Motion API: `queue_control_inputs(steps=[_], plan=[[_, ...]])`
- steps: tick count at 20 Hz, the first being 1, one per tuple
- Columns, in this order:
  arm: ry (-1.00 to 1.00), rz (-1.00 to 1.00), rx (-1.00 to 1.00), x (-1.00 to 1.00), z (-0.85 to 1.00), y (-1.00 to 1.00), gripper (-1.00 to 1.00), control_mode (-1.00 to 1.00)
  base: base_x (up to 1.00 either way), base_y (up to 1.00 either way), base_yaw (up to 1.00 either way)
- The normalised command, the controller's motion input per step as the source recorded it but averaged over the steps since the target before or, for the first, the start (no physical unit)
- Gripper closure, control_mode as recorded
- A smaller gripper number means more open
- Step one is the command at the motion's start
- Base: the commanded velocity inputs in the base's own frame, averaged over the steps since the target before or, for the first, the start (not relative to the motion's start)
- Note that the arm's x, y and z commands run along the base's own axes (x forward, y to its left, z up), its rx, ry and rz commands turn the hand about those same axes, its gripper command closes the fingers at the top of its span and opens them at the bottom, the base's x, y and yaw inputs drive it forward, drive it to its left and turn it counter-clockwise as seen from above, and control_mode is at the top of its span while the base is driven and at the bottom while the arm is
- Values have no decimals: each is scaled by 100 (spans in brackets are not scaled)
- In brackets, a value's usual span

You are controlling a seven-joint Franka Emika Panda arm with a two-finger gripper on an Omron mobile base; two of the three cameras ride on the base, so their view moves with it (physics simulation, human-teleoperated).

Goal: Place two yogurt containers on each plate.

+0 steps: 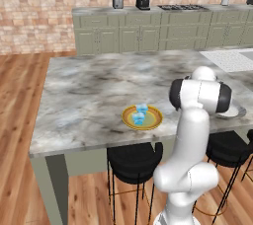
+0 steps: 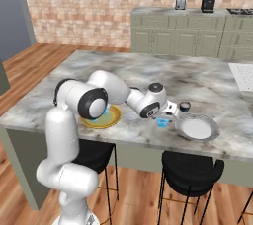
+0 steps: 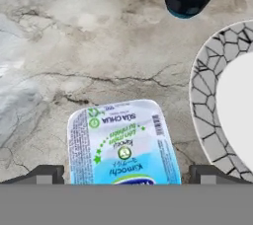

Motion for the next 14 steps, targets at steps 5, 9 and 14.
queue_control_inputs(steps=[5,9,14], plan=[[2,0,0,31,-18,-2,-100,-100,0,0,0],[4,0,0,31,-21,-1,-100,-100,0,0,0],[6,0,0,6,-20,-10,100,-100,0,0,0]])
